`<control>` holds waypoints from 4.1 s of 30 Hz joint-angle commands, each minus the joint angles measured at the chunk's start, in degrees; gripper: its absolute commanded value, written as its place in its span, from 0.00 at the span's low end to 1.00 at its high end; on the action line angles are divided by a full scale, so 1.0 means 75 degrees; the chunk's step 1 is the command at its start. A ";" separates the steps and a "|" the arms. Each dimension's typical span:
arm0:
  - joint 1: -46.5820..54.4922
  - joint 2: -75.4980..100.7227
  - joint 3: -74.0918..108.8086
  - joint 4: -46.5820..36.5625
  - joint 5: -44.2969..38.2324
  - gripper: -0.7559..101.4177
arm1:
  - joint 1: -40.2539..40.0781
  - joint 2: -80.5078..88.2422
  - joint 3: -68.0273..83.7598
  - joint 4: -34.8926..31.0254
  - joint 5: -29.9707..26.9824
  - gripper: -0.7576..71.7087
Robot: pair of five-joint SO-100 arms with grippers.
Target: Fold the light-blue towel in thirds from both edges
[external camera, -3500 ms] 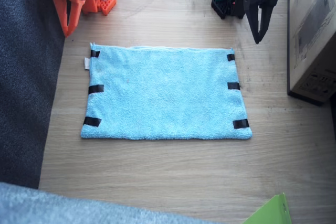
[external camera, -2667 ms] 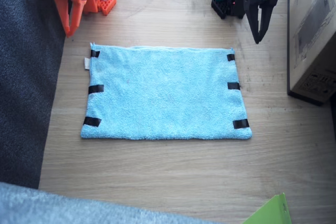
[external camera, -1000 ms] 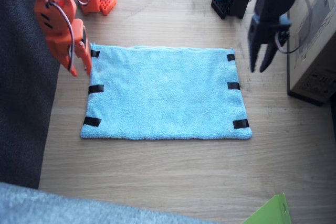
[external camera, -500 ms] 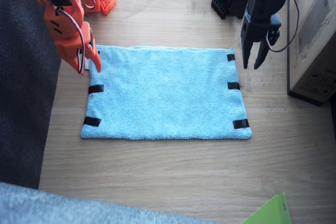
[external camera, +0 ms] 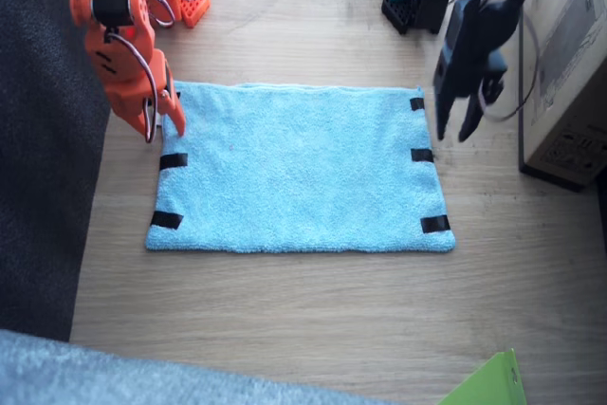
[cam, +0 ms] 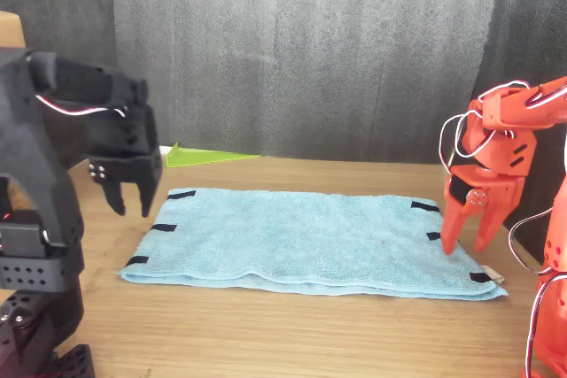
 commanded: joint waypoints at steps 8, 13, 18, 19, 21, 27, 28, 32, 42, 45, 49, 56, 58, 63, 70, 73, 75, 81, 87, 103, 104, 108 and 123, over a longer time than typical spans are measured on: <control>-0.0387 -0.0105 -0.0316 0.0363 -0.0082 0.23 | 0.0117 0.0141 -0.0070 0.0070 0.0035 0.37; -0.0586 -0.0188 -0.0457 0.0445 -0.0141 0.23 | 0.0129 0.0082 -0.0082 0.0047 0.0023 0.37; -0.0785 -0.0246 -0.0445 0.0492 -0.0187 0.23 | 0.0117 0.0070 -0.0082 0.0035 -0.0012 0.37; -0.0809 -0.0258 -0.0445 0.0504 -0.0187 0.23 | 0.0117 0.0059 -0.0094 0.0035 -0.0012 0.37; -0.0832 -0.0293 -0.0457 0.0539 -0.0187 0.23 | 0.0117 0.0035 -0.0117 0.0035 -0.0012 0.37; -0.0703 -0.0117 -0.0234 0.0586 -0.0047 0.23 | 0.0082 0.0059 -0.0141 0.0105 -0.0035 0.37; -0.0691 -0.0082 -0.0187 0.0586 -0.0035 0.23 | 0.0082 0.0059 -0.0152 0.0105 -0.0035 0.37; -0.0680 -0.0082 -0.0105 0.0609 0.0012 0.22 | 0.0082 0.0012 -0.0164 0.0105 -0.0035 0.37; -0.0633 -0.0727 -0.0645 0.1031 0.0094 0.22 | 0.0047 -0.0328 -0.0187 0.0035 -0.0070 0.37; -0.0621 -0.0867 -0.0738 0.1160 0.0129 0.22 | 0.0059 -0.0387 -0.0211 0.0035 -0.0082 0.37; -0.0586 -0.1090 -0.0973 0.1289 0.0141 0.22 | 0.0070 -0.0539 -0.0270 0.0012 -0.0094 0.37; -0.0562 -0.1313 -0.1160 0.1453 0.0223 0.22 | 0.0070 -0.0797 -0.0316 -0.0012 -0.0105 0.37; -0.0562 -0.1371 -0.1219 0.1500 0.0246 0.21 | 0.0070 -0.0832 -0.0340 -0.0012 -0.0117 0.36; -0.0551 -0.1406 -0.1254 0.1535 0.0258 0.20 | 0.0141 -0.0961 -0.0363 0.0047 -0.0117 0.32; -0.0516 -0.1371 -0.1207 0.1535 0.0234 0.08 | 0.0117 -0.1078 -0.0363 0.0129 -0.0129 0.09; -0.0539 -0.1371 -0.1195 0.1535 0.0223 0.04 | 0.0141 -0.1090 -0.0363 0.0152 -0.0141 0.01; -0.0562 -0.1348 -0.1184 0.1535 0.0223 0.03 | 0.0164 -0.1090 -0.0363 0.0164 -0.0152 0.01; -0.0492 -0.1266 -0.1125 0.1512 0.0188 0.03 | 0.0293 -0.1055 -0.0363 0.0164 -0.0187 0.01; -0.0375 -0.1254 -0.1078 0.1477 0.0188 0.03 | 0.0668 -0.0785 -0.0375 0.0223 -0.0176 0.01; -0.0387 -0.1254 -0.1055 0.1453 0.0129 0.01 | 0.1758 -0.0516 -0.3188 0.2484 -0.0035 0.01; -0.0387 -0.1254 -0.1055 0.1453 0.0117 0.01 | 0.1816 -0.0527 -0.3375 0.2602 -0.0047 0.01; -0.0410 -0.1254 -0.1055 0.1453 0.0117 0.01 | 0.2086 -0.0680 -0.4113 0.3105 -0.0176 0.01; -0.0469 -0.1254 -0.1055 0.1441 0.0117 0.01 | 0.3504 -0.2074 -0.7125 0.4418 -0.0234 0.01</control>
